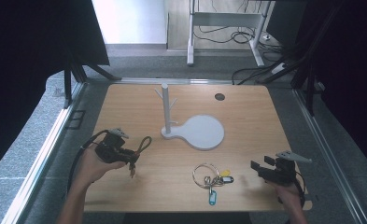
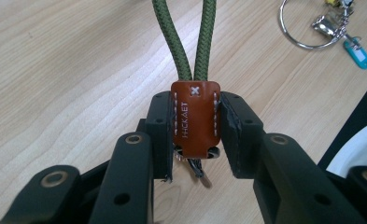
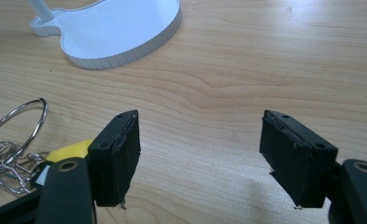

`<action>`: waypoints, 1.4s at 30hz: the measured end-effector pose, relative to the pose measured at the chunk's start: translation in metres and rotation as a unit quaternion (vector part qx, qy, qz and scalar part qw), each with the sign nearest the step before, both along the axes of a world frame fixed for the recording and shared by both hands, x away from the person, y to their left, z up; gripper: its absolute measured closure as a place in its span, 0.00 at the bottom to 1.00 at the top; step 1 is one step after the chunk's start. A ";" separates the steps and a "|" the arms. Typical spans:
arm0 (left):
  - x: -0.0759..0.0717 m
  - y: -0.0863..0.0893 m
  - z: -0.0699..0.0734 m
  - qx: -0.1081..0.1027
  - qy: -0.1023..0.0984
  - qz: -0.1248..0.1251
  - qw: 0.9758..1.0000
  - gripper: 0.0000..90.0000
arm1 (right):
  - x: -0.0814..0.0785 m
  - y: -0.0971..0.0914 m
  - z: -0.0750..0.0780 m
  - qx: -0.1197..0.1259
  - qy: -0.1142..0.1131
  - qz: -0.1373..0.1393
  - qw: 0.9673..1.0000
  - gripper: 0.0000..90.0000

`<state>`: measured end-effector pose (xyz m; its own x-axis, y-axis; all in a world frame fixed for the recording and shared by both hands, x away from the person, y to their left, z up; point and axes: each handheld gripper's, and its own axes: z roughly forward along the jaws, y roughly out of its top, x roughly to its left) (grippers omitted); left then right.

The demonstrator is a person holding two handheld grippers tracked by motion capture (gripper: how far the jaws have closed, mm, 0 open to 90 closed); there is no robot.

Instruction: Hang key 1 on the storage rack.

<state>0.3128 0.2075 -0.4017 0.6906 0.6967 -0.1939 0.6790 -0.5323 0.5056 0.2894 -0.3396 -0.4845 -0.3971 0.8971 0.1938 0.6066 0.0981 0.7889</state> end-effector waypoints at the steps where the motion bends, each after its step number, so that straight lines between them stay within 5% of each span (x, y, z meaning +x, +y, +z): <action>1: 0.000 0.000 0.001 -0.002 0.000 0.001 1.000 0.75 | 0.000 0.001 0.000 0.000 -0.002 0.001 1.000 0.33; 42: 0.039 0.010 0.030 -0.032 -0.012 0.005 0.999 0.74 | 0.003 0.003 -0.004 -0.007 0.007 -0.012 1.000 0.33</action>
